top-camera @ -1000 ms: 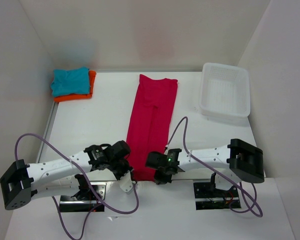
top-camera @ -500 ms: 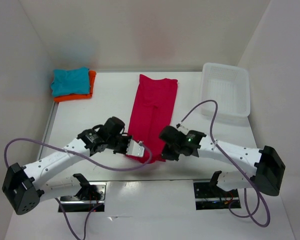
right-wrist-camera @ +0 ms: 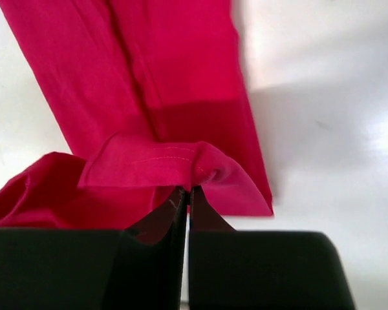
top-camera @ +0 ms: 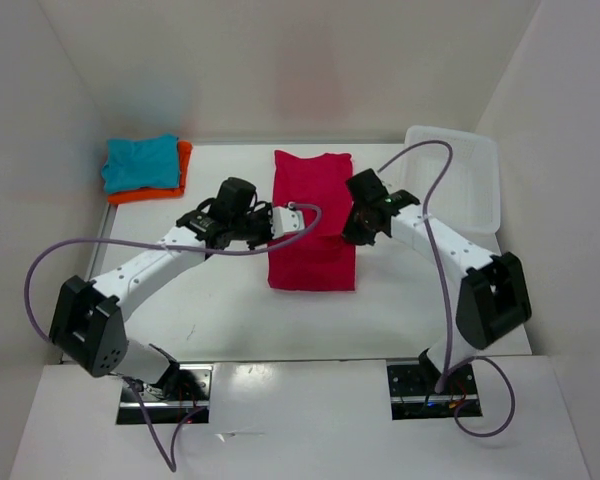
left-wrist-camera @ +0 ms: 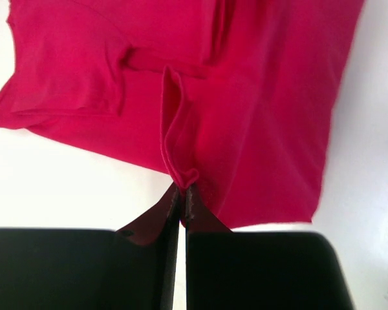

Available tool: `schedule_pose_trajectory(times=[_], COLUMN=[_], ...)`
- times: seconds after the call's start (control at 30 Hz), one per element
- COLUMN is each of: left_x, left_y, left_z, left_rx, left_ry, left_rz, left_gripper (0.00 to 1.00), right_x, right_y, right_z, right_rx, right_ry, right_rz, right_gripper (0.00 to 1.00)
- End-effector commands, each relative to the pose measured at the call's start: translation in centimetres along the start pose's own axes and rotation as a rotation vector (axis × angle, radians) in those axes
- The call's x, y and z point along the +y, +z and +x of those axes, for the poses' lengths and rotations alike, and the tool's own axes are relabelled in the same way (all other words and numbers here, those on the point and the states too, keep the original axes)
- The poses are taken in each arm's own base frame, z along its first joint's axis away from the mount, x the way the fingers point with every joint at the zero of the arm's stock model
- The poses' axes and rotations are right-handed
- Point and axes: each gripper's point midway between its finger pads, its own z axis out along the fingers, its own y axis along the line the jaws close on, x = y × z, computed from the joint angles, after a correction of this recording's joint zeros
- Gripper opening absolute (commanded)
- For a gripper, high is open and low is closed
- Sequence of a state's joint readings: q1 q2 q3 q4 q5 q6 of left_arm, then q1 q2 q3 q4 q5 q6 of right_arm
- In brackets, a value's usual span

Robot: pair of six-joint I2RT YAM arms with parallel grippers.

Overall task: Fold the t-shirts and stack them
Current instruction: Fold the folded rectangular tshirt in 1/3 of the way

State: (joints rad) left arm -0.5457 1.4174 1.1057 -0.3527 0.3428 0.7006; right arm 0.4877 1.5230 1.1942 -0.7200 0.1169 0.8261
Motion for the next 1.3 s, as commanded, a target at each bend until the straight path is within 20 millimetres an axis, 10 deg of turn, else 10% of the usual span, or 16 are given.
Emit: schedule_pose_trajectory(times=[0.0,0.47,1.07,1.2,1.27], left_x=[4.1,9.0,11.0,11.5,11.2], left_y=[0.9,6.5,9.8,10.2,10.9], left_z=[-1.4,1.2,4.3,4.9,5.7], left_rx=[-0.062,-0.072,-0.086,-0.093,-0.090], left_ry=[-0.013,-0.043,-0.028,-0.026,-0.018], left_rz=[-0.091,-0.168,-0.244,-0.263,-0.262], left_gripper=[0.00,0.00,0.06,0.24,0.56], right_x=[2.2,1.4,1.9,2.2,2.4], right_y=[1.5,5.6,11.0,11.0,11.1], right_z=[-2.8,-9.9,-11.6,-12.4,-12.6], right_rx=[-0.036,-0.084,-0.029,-0.048,-0.052], right_ry=[-0.113,-0.088,-0.118,-0.135,-0.135], right_rz=[-0.041,-0.008,0.003,0.000,-0.002], right_gripper=[0.00,0.00,0.00,0.40,0.47])
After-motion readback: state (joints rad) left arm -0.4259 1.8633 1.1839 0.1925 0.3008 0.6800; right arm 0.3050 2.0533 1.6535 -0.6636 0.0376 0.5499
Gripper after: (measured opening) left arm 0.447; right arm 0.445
